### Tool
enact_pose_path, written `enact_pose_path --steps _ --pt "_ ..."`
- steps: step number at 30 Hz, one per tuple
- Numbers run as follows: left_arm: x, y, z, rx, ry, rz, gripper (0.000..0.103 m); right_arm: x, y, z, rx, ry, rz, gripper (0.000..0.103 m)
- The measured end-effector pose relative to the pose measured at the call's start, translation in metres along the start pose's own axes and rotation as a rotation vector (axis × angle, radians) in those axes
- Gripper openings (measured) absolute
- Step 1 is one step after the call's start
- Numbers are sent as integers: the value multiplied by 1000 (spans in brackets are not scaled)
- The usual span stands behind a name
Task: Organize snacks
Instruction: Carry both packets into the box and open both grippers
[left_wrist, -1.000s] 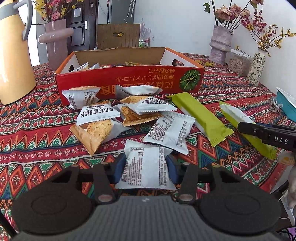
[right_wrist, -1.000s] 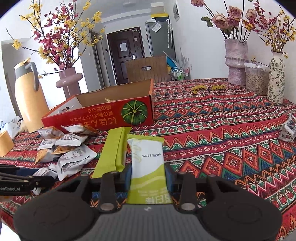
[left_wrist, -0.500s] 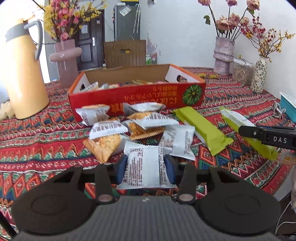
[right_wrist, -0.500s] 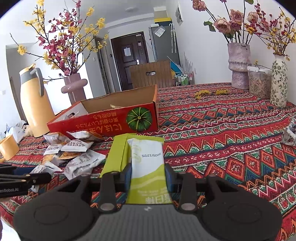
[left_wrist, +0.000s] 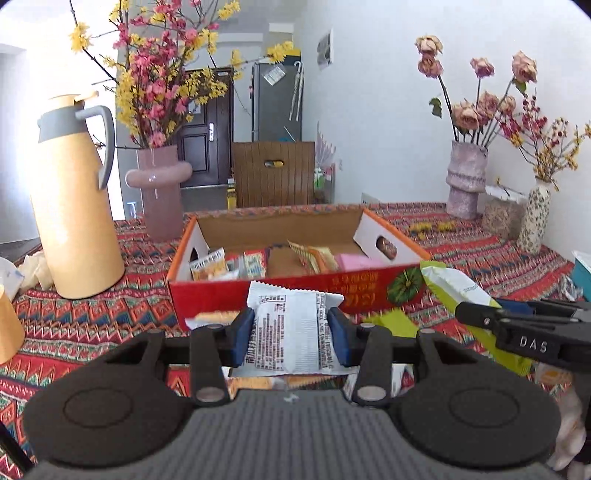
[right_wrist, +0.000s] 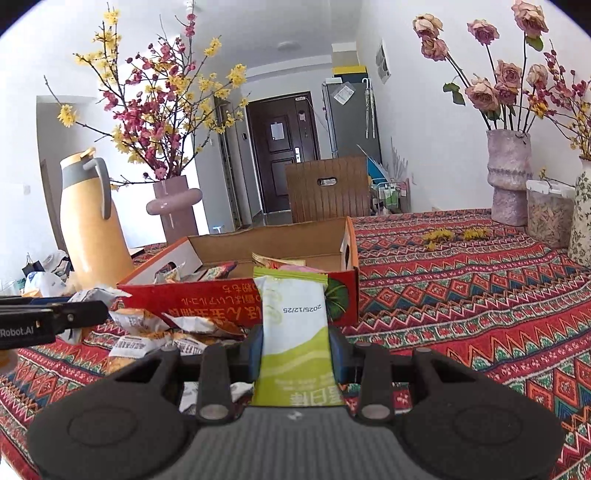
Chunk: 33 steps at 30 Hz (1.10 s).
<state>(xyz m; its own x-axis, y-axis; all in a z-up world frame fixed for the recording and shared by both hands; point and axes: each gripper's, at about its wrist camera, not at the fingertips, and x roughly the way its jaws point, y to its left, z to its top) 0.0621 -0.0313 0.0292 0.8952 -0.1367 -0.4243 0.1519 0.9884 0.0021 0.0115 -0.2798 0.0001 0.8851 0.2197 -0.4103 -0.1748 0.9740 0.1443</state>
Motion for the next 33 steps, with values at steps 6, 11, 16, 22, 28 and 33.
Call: enact_pose_path --steps 6,11,16,22,28,33 --pt "13 2 28 -17 -44 22 44 16 12 25 -32 -73 6 35" --pt "34 8 51 -38 -60 49 44 35 17 50 -43 -113 -1 35" --pt "56 14 69 -58 -65 87 44 60 20 74 -51 -120 -1 35" --pt "84 26 82 -92 -58 131 44 97 26 96 -74 -106 -14 35" --pt "118 41 85 -143 -53 204 44 140 29 105 -55 -77 -39 35" --pt "139 55 72 -175 -28 232 44 164 26 92 -44 -42 -50 35"
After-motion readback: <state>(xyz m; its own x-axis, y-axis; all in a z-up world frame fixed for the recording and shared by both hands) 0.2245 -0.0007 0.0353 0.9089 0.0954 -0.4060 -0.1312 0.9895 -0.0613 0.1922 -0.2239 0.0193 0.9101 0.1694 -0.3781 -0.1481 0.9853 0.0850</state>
